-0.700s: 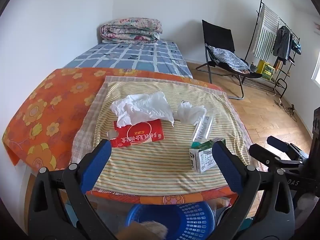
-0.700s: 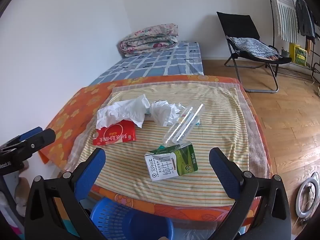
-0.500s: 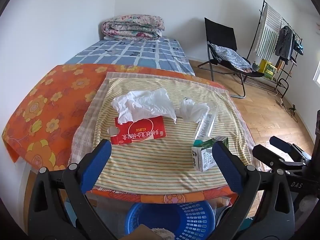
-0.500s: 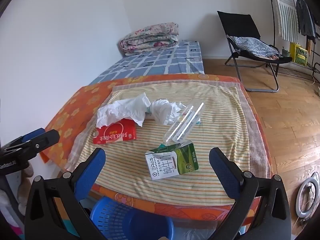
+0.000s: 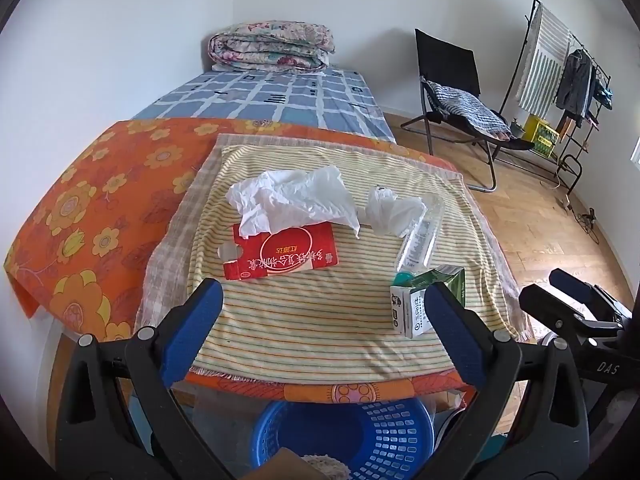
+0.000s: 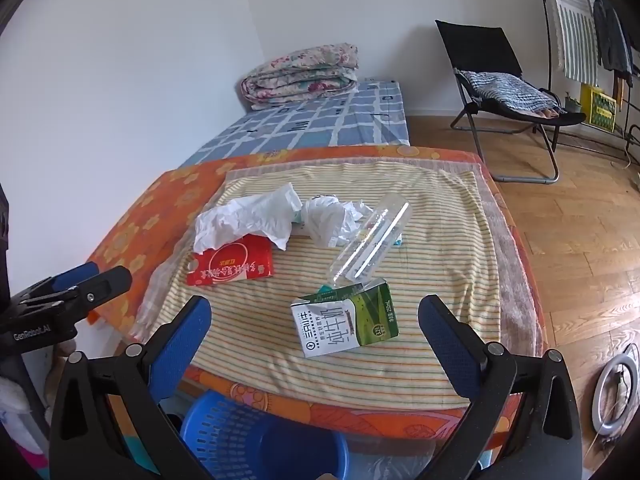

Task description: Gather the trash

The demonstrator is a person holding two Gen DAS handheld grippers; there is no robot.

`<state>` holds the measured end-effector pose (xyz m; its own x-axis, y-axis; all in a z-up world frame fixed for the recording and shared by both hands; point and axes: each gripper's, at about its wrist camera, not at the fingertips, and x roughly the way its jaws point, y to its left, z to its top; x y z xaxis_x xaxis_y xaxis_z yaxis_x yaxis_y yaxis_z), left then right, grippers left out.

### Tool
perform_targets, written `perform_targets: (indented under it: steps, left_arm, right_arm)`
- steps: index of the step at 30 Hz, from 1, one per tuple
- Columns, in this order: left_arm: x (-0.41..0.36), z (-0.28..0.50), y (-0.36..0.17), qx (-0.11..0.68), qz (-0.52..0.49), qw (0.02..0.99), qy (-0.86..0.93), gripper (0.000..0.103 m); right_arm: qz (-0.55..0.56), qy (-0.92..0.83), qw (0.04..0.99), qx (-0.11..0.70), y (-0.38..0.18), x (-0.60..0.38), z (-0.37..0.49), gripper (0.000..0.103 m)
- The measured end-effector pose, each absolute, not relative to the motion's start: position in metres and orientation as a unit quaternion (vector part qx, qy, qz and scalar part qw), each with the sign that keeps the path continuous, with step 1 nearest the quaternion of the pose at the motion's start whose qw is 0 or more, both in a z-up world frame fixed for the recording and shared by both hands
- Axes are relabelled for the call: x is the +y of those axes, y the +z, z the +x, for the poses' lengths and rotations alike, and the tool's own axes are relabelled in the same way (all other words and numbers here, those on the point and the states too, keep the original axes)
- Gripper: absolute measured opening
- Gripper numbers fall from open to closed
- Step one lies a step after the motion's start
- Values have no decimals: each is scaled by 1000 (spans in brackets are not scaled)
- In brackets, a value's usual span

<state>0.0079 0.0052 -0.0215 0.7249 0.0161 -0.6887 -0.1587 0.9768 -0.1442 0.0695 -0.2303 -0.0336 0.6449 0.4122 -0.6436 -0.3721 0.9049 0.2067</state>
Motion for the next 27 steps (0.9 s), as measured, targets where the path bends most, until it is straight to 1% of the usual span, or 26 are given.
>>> perform_targets:
  steps: [27]
  left_arm:
    - [9,7,-22,366,-100,924,45,102]
  right_arm:
    - [28,219,903,368,-39,-226,68,103]
